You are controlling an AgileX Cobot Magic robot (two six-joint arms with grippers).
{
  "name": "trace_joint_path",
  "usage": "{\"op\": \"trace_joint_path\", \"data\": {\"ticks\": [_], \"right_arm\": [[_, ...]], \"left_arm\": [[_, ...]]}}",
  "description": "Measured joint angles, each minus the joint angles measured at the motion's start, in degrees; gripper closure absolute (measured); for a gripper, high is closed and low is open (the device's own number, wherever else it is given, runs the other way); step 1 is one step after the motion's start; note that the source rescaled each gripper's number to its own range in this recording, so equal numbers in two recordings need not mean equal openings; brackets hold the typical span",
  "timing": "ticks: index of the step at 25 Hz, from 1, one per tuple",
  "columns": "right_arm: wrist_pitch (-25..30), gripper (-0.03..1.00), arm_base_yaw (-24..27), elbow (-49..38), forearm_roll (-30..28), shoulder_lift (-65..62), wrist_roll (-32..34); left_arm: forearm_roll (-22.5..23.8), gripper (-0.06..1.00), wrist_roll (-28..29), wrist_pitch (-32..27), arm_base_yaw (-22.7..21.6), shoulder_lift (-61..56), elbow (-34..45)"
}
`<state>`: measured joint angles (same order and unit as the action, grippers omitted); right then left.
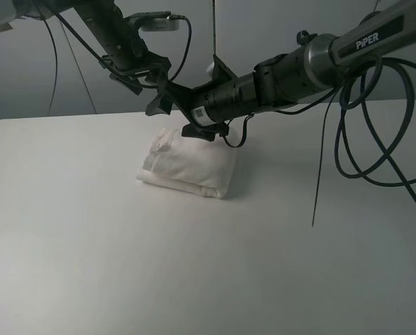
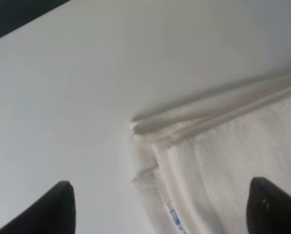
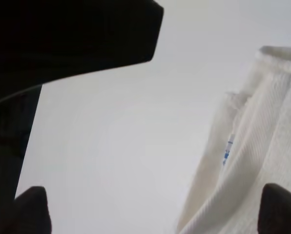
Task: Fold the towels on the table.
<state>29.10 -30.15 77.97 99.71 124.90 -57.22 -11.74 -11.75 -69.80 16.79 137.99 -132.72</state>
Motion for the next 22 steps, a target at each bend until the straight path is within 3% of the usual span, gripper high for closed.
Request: {"op": "trace_joint_path", "data": {"ticks": [4, 7, 10, 16, 19, 22], "right_arm": [[-1.28, 0.00, 0.00, 0.00, -0.55, 0.00, -0.22], [-2.61, -0.03, 0.00, 0.00, -6.59, -0.74, 1.19], [-3.14, -0.03, 0.28, 0.00, -18.04, -3.61, 7.22], [-3.36, -0.03, 2.88, 0.00, -49.28, -13.89, 22.88], [-3.19, -0.03, 4.42, 0.11, -61.14, -20.53, 27.92], [-1.95, -0.03, 6.19, 0.11, -68.97, -27.18, 29.38]], "left_arm": [[0.00, 0.03, 0.00, 0.00, 0.00, -0.05, 0.00], [0.00, 0.03, 0.00, 0.00, 0.00, -0.64, 0.00], [0.40, 0.03, 0.00, -0.11, 0.00, -2.67, 0.00], [5.22, 0.03, -0.34, -0.11, 0.00, -10.30, 0.00], [7.93, 0.03, -0.34, -0.17, 0.00, -14.74, 0.00], [10.62, 0.03, -0.34, -0.17, 0.00, -19.67, 0.00]]}}
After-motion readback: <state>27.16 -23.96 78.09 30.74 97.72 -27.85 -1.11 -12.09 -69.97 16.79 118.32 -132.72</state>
